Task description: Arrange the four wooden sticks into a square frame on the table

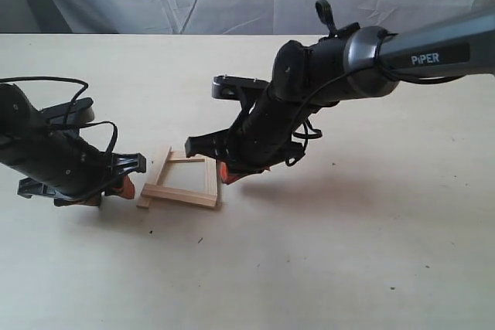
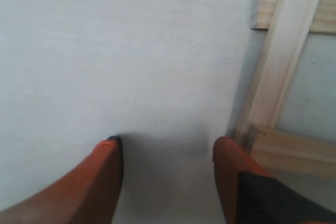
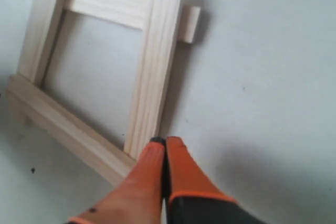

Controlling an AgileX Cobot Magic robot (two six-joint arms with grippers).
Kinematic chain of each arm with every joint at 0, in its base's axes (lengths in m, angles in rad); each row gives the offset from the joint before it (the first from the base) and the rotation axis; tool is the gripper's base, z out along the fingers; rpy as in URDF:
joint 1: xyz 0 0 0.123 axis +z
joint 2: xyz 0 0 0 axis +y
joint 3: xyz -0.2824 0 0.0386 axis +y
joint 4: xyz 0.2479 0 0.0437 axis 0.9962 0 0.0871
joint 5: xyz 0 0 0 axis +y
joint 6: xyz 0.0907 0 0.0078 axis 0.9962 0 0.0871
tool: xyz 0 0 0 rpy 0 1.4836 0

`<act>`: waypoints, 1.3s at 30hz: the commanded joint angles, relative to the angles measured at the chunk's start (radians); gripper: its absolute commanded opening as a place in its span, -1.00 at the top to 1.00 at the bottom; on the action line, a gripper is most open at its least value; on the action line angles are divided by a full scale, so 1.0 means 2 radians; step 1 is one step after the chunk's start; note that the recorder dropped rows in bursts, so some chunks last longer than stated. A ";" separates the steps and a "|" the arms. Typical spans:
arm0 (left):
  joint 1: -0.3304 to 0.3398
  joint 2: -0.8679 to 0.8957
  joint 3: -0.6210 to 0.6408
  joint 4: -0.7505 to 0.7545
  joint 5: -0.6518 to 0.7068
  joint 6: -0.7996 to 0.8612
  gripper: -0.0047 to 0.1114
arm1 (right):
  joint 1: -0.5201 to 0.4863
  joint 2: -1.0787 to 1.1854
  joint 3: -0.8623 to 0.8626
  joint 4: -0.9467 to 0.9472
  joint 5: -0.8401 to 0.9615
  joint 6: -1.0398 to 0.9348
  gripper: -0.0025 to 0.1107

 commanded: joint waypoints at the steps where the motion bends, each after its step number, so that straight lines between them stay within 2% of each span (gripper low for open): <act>1: -0.003 0.011 0.006 0.005 0.019 -0.001 0.02 | -0.005 0.000 0.001 0.003 -0.019 -0.002 0.96; 11: -0.003 0.042 0.006 0.013 0.031 -0.001 0.02 | -0.001 0.020 0.001 0.024 -0.056 -0.002 0.96; 16: -0.003 0.042 0.002 0.057 0.038 0.000 0.02 | 0.000 0.028 0.001 0.020 -0.056 -0.003 0.96; 20: -0.003 0.024 -0.026 0.109 0.084 -0.023 0.05 | 0.000 0.028 0.001 0.017 -0.053 -0.003 0.96; 23: -0.003 -0.023 -0.031 0.178 0.096 -0.079 0.25 | -0.003 0.028 0.001 0.012 -0.048 -0.004 0.96; 24: -0.003 -0.045 -0.031 0.202 0.098 -0.098 0.46 | -0.003 0.028 0.001 0.011 -0.048 -0.004 0.96; 26: -0.003 -0.074 -0.031 0.204 0.095 -0.093 0.82 | -0.003 0.028 0.001 0.007 -0.049 -0.004 0.96; 27: -0.003 -0.076 -0.030 0.202 0.092 -0.090 0.92 | -0.003 0.028 0.001 0.007 -0.049 -0.004 0.96; 31: -0.006 -0.049 -0.014 0.152 0.064 -0.058 0.92 | -0.003 0.028 0.001 0.007 -0.053 -0.004 0.96; 33: -0.019 -0.031 -0.013 0.122 0.057 -0.024 0.92 | -0.002 0.028 0.001 0.007 -0.054 -0.004 0.96; 39: -0.059 0.005 -0.013 0.123 0.032 -0.019 0.92 | -0.002 0.028 0.001 0.010 -0.051 -0.004 0.96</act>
